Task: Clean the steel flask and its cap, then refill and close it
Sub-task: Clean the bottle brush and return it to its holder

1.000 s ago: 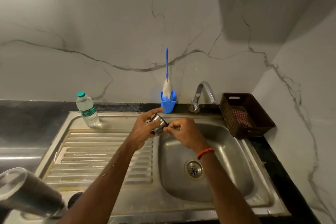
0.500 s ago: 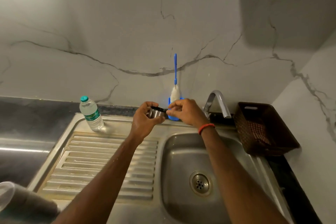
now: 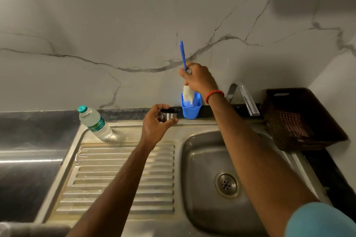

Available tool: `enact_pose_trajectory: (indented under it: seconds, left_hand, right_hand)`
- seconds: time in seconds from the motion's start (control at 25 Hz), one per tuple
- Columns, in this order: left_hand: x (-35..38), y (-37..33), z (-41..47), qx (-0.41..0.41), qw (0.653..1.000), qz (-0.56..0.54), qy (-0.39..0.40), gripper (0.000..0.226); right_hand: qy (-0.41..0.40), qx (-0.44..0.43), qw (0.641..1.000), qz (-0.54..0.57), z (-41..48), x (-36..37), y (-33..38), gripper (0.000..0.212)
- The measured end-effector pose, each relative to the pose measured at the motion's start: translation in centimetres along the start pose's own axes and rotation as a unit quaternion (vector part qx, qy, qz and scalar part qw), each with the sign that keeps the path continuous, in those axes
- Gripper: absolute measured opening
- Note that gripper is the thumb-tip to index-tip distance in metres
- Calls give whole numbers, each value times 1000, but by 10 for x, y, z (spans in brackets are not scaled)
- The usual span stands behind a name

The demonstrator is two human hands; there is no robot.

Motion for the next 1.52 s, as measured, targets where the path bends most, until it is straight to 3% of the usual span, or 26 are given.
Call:
enact_pose_trajectory:
  seconds: [0.16,0.32,0.52,0.76,0.96,1.12,1.36,1.52]
  left_hand:
    - [1,5,1,8,1000,2,-2,49]
    - [0,8,-2,10,1000,-3,3,52]
    - [-2,4,-10,5,1000,-12,5,57]
    - [0,-5,-36,13,999,-25,22,66]
    - [8,1,-71,9,998,40,42,82]
    - [17,-7,-103,25,997,50,48,72]
    - [30,-25,-126,102,990,71,71,70]
    - [49,-29,-141,153,977,111,99,73]
  right_hand:
    - [-80,-20,996,10,19,-24,5,31]
    - [-32,-3,999,42,15,-18,-5,26]
    - [-114,-55,983,132,2,-70,40,21]
    - [-170,-147,960,165,-50,-118,81,29]
    - [-194,-179,940,214,-103,-144,95,35]
    - [-186,-211,928,245,-148,-154,105,35]
    - [-167,-152,942,247,-182,-143,73,32]
    - [-205,-86,932,286,-197,-146,19,34]
Point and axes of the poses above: each hand's wrist, its own z-axis towards the middle knuckle, its own x-axis out of the palm, y = z × x, the point moved 8 cm from there along z, towards the middle knuckle, and after that the axes turned 9 degrees about z, right-handed, at the moved point
